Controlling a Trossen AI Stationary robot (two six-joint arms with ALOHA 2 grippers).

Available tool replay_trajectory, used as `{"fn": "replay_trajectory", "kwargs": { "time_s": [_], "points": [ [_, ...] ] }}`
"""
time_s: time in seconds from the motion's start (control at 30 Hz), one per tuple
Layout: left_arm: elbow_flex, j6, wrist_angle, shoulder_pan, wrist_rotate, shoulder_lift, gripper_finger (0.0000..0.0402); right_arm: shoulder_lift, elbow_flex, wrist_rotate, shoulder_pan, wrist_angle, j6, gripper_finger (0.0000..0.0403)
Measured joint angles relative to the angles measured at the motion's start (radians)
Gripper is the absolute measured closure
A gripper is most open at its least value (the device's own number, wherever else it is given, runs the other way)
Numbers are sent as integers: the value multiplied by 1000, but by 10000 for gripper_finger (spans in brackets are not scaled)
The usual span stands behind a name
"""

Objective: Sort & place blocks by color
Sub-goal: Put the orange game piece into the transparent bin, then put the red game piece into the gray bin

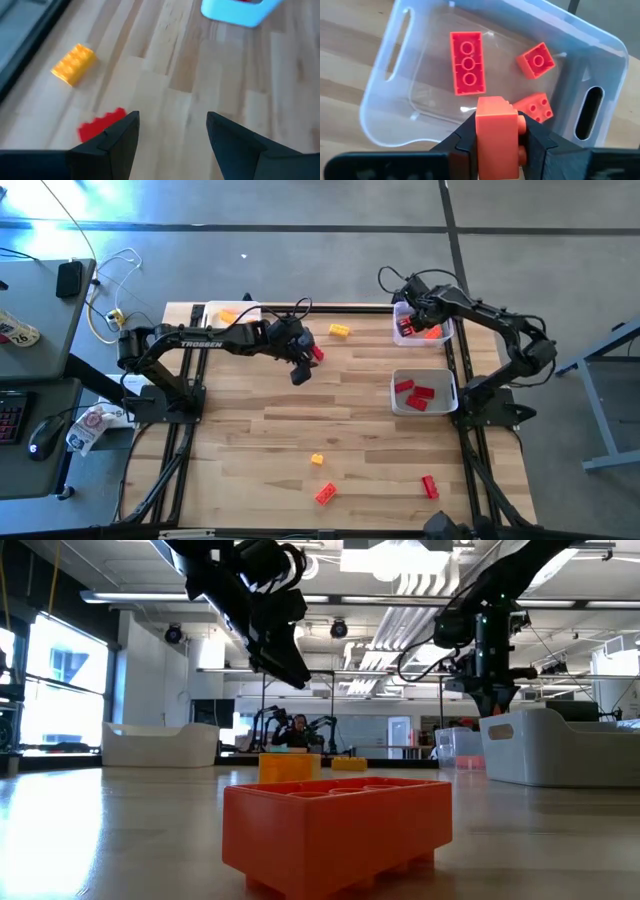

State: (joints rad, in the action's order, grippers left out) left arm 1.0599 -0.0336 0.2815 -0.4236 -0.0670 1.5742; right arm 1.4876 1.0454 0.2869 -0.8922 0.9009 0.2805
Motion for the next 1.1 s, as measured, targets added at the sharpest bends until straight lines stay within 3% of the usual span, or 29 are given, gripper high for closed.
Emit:
{"fn": "replay_trajectory", "kwargs": {
  "time_s": [0.6,1.1],
  "points": [
    [0,-756,6,-122,-6,1,184,0,0,-10,24,-39,-50,215],
    [63,-883,-7,-187,-11,163,197,0,0,-60,24,-67,-16,210]
  ]
}}
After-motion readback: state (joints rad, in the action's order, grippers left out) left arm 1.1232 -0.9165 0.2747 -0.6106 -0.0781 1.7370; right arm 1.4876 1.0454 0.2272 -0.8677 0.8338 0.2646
